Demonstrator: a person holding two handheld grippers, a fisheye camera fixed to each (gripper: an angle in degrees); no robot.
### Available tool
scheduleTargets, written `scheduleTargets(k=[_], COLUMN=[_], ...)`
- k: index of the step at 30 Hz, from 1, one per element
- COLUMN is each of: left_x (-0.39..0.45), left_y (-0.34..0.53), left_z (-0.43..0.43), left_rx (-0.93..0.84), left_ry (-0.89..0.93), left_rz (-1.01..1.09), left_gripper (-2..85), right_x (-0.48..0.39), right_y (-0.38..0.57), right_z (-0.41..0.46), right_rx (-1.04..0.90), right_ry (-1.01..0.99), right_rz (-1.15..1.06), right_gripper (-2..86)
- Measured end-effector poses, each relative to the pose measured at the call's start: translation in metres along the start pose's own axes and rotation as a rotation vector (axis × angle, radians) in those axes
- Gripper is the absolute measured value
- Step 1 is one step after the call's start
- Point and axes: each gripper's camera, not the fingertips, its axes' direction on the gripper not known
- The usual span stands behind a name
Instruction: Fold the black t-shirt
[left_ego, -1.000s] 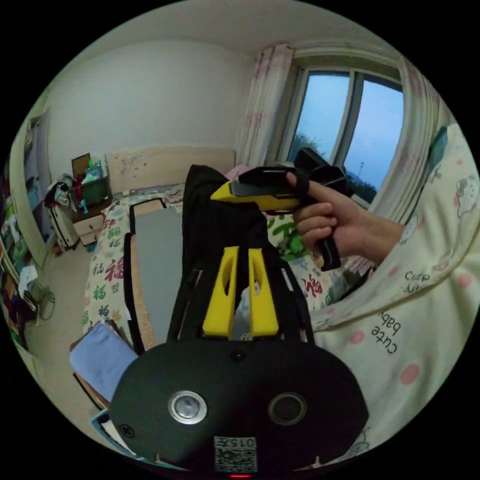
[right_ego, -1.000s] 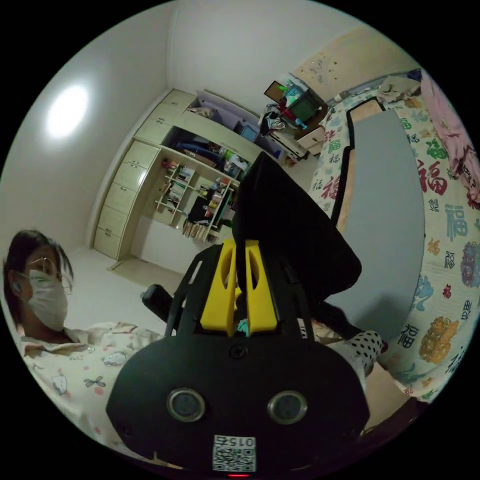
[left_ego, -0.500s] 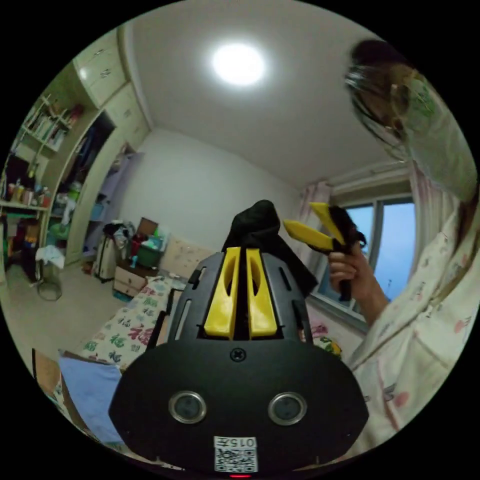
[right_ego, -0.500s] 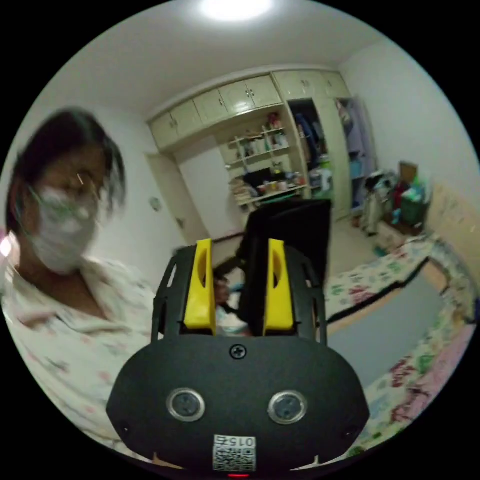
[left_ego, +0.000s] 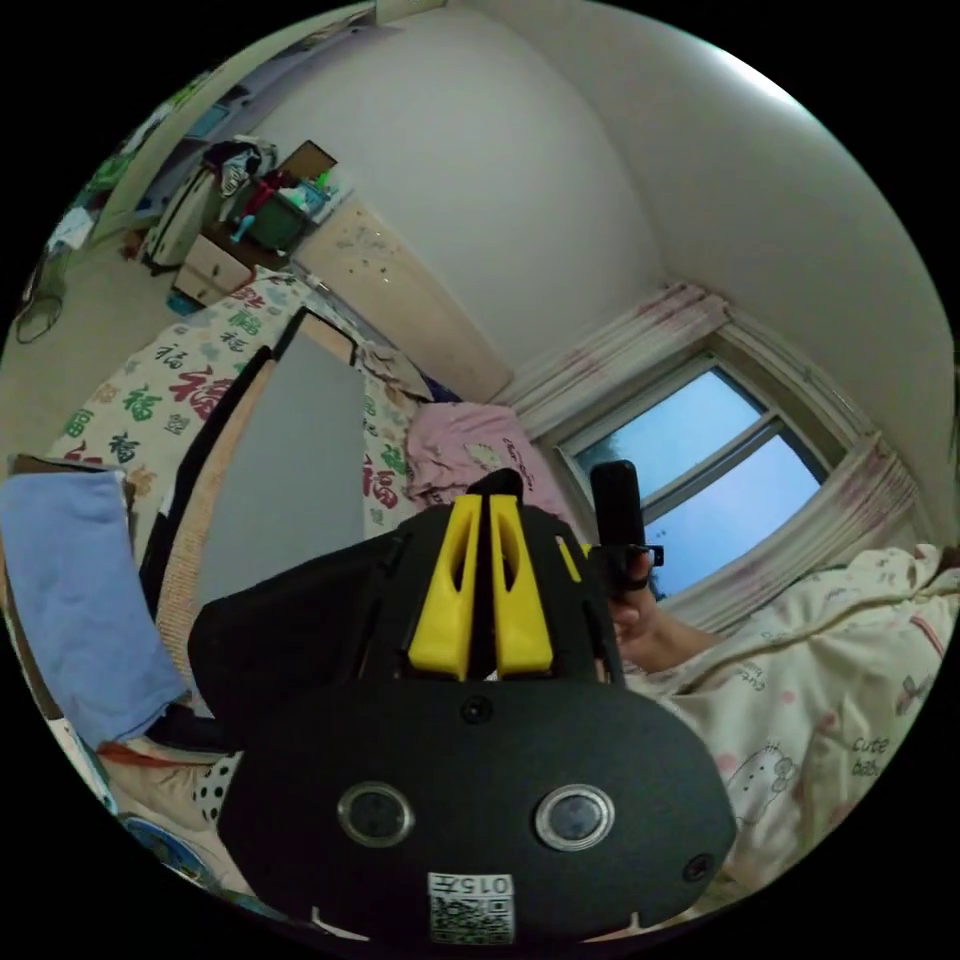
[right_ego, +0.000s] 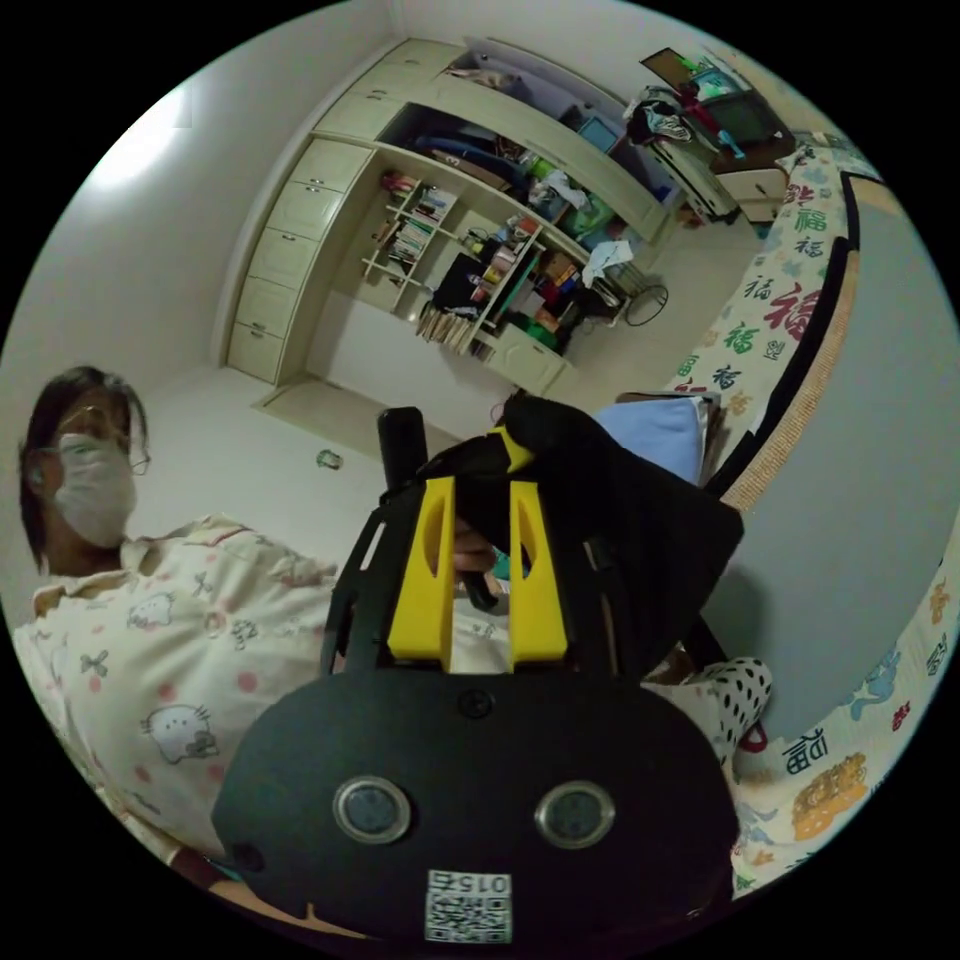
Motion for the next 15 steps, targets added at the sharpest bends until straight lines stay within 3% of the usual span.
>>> scheduleTargets(k=[6, 15], left_x=[0.003, -0.003], left_y=[0.010, 0.027], left_z=[0.024, 0.024], left_rx=[0.026, 0.100], left_ry=[0.097, 0.072], left_rz=[0.015, -0.006], left_gripper=[0.2, 0.3], right_x=[-0.005, -0.024], right_y=[0.003, 0.000], right_z=[-0.024, -0.036], right_rx=[-0.037, -0.092], right_ry=[0.002, 0.075], right_rz=[0.059, 0.072], right_gripper=[7.3, 0.7])
